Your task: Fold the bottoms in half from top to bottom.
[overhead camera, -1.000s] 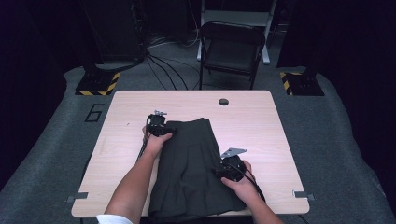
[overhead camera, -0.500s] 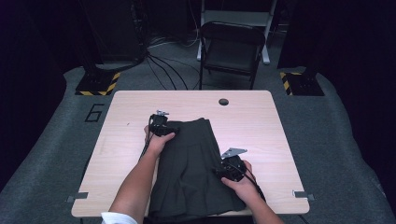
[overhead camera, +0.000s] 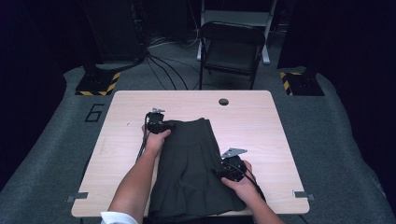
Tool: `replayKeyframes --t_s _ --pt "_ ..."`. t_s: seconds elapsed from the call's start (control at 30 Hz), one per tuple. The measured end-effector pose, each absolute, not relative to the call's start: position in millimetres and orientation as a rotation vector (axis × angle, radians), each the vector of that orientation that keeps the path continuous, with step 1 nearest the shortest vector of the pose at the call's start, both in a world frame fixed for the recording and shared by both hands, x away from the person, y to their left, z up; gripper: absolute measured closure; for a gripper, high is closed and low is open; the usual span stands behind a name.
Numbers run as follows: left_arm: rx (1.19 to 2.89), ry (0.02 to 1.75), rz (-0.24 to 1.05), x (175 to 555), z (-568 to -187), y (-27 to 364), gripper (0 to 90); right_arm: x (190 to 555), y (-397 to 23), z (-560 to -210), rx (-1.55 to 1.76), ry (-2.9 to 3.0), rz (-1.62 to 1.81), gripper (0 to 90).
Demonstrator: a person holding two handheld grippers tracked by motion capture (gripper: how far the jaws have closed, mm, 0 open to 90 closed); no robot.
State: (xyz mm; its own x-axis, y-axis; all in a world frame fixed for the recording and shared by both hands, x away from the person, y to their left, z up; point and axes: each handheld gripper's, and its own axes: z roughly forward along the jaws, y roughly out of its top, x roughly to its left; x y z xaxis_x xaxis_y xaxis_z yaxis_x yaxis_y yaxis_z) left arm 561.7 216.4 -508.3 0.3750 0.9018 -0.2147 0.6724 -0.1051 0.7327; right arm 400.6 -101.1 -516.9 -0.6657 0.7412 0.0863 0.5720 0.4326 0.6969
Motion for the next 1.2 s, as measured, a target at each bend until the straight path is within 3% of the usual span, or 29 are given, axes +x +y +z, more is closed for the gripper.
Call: replayKeyframes --t_s 0.43,1.2 --pt "1.836 1.384 0.333 554.0 -490.6 217.6 85.0 400.0 -101.2 -518.0 1.147 2.438 1.065 46.1" --pt "1.869 1.134 0.409 520.3 -437.5 199.8 88.2 399.3 -102.0 -517.8 1.159 2.434 1.061 45.0"
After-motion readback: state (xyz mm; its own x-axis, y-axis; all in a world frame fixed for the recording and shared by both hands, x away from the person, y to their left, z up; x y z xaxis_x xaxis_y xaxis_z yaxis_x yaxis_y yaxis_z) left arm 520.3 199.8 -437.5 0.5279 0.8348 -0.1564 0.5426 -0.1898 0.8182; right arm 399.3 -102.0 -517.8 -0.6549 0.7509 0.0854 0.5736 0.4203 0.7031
